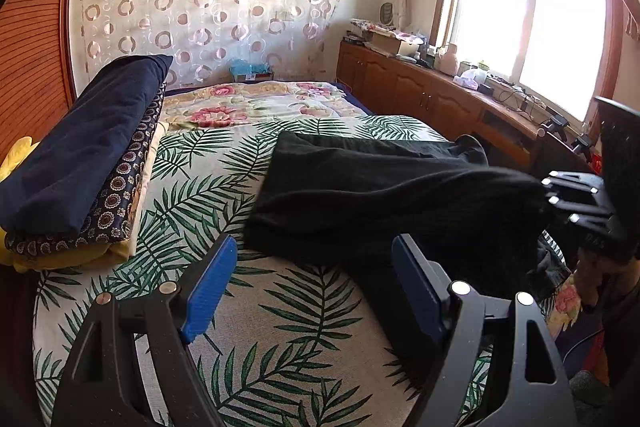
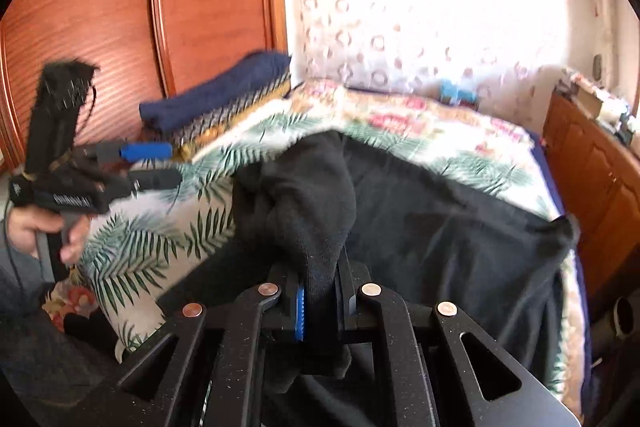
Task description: Fold small clothes
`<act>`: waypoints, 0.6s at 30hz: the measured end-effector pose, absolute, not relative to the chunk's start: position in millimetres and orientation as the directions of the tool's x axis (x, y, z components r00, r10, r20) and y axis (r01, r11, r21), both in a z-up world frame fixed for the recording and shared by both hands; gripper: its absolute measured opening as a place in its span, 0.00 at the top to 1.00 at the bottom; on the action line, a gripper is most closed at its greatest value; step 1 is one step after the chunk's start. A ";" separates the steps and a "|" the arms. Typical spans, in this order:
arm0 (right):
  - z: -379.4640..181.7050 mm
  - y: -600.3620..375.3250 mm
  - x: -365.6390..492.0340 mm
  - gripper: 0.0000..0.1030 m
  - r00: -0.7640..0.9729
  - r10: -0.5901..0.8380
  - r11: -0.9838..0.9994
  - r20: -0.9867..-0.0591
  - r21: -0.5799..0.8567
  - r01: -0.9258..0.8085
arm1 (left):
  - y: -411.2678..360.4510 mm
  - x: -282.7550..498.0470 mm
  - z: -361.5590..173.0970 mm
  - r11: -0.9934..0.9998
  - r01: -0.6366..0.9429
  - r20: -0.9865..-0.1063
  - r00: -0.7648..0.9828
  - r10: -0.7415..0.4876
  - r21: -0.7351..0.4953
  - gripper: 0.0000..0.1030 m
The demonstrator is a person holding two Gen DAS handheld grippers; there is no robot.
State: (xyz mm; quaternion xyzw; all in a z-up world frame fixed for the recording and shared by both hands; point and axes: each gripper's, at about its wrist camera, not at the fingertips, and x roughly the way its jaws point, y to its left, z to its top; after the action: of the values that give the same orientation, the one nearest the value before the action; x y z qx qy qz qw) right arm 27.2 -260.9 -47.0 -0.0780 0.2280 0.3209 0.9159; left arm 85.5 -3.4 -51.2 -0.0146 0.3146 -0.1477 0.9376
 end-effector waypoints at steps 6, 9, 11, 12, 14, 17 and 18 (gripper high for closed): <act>-39.4 -309.2 2.9 0.90 0.743 0.493 0.832 -0.453 -0.004 -0.554 | -10.4 87.0 -52.8 0.951 0.285 -0.586 0.752 -0.301 -0.122 0.22; -42.7 -328.3 -6.8 0.90 0.761 0.455 0.858 -0.462 -0.002 -0.514 | -15.7 87.2 -52.1 0.948 0.296 -0.583 0.751 -0.308 -0.119 0.22; -45.3 -337.8 -11.5 0.90 0.766 0.439 0.870 -0.470 0.008 -0.494 | -19.0 86.9 -51.2 0.945 0.304 -0.579 0.752 -0.315 -0.119 0.22; -46.1 -342.9 -14.6 0.90 0.768 0.430 0.876 -0.475 0.012 -0.483 | -20.6 86.5 -50.8 0.944 0.306 -0.576 0.753 -0.317 -0.120 0.22; -48.2 -349.3 -19.5 0.90 0.767 0.420 0.883 -0.485 0.023 -0.469 | -23.3 86.0 -49.8 0.942 0.312 -0.573 0.754 -0.322 -0.120 0.22; -52.8 -354.4 -21.9 0.90 0.755 0.405 0.889 -0.516 0.029 -0.457 | -27.8 85.2 -49.6 0.942 0.317 -0.572 0.754 -0.323 -0.112 0.22; -57.2 -354.4 -20.9 0.90 0.747 0.395 0.891 -0.535 0.027 -0.452 | -28.6 85.1 -49.7 0.941 0.319 -0.572 0.754 -0.323 -0.112 0.22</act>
State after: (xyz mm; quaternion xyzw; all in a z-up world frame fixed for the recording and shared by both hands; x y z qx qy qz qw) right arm -20.9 -354.4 -57.2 -0.0523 0.2740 0.2271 0.9331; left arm 85.1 -28.6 -49.7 -0.0037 0.3061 -0.1715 0.9364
